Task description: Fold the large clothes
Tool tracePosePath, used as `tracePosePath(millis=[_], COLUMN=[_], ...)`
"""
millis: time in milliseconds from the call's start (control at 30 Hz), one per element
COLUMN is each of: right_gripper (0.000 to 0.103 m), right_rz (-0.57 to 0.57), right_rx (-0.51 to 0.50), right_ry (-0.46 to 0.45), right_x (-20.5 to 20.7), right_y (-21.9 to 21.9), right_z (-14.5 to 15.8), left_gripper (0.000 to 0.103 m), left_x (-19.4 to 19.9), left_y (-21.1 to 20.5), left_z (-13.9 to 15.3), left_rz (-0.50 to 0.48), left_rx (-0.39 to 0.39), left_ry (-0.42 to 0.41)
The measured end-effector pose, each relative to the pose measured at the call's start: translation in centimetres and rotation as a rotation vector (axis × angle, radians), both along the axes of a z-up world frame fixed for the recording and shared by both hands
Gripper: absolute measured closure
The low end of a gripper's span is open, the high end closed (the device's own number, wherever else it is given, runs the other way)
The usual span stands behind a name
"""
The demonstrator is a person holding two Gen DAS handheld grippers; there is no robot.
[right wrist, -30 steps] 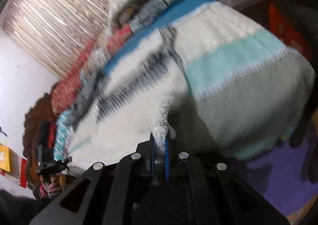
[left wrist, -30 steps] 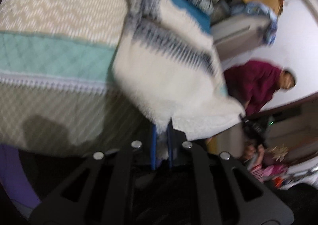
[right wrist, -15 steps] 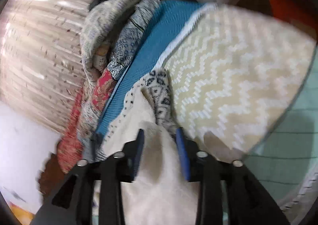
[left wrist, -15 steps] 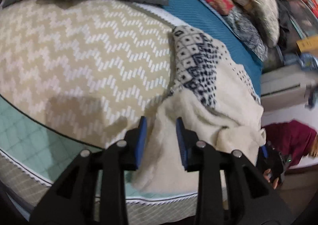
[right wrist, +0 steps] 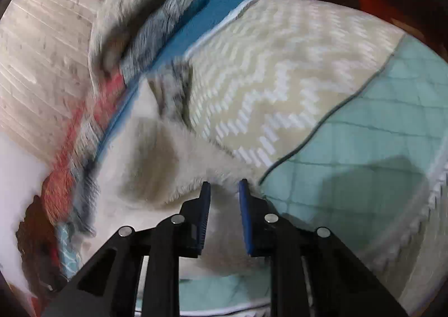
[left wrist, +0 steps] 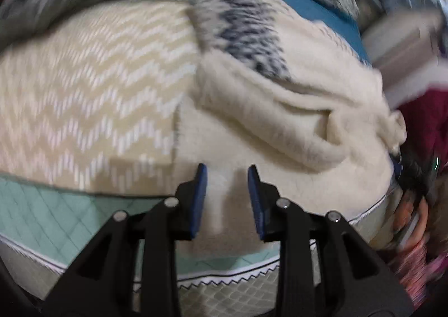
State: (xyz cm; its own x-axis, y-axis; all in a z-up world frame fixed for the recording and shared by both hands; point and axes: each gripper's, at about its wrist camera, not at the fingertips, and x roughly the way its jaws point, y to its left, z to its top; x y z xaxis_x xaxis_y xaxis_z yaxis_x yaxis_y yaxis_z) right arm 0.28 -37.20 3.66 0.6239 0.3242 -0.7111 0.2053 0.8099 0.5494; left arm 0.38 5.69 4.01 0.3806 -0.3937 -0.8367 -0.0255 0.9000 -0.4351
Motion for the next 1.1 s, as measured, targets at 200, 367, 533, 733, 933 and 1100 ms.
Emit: tracePosePath(millis=[200, 367, 533, 733, 933, 1100], right_gripper=[0.065, 0.065, 0.064, 0.047, 0.043, 0.091], right_rz=[0.312, 0.375, -0.074, 0.073, 0.188, 0.184], right_rx=[-0.179, -0.140, -0.028, -0.080, -0.148, -0.116], right_ry=[-0.090, -0.014, 0.075, -0.050, -0.016, -0.014], right_x=[-1.7, 4.7, 7.8, -0.1, -3.4, -3.6], right_y=[7.8, 10.9, 1.7, -0.5, 1.2, 2.0], right_z=[5.0, 3.4, 0.9, 2.8, 1.5, 2.7], left_gripper=[0.075, 0.075, 0.089, 0.081, 0.047, 0.098], left_x=[0.2, 2.7, 8.3, 5.3, 0.1, -1.9], left_y=[-0.1, -6.5, -5.5, 4.1, 4.8, 2.1], left_z=[2.9, 2.6, 0.0, 5.8, 2.8, -2.0], left_rz=[-0.064, -0.220, -0.058, 0.114, 0.049, -0.033], left_rx=[-0.051, 0.026, 0.205, 0.005, 0.047, 0.040], left_ry=[-0.054, -0.069, -0.025, -0.185, -0.084, 0.034])
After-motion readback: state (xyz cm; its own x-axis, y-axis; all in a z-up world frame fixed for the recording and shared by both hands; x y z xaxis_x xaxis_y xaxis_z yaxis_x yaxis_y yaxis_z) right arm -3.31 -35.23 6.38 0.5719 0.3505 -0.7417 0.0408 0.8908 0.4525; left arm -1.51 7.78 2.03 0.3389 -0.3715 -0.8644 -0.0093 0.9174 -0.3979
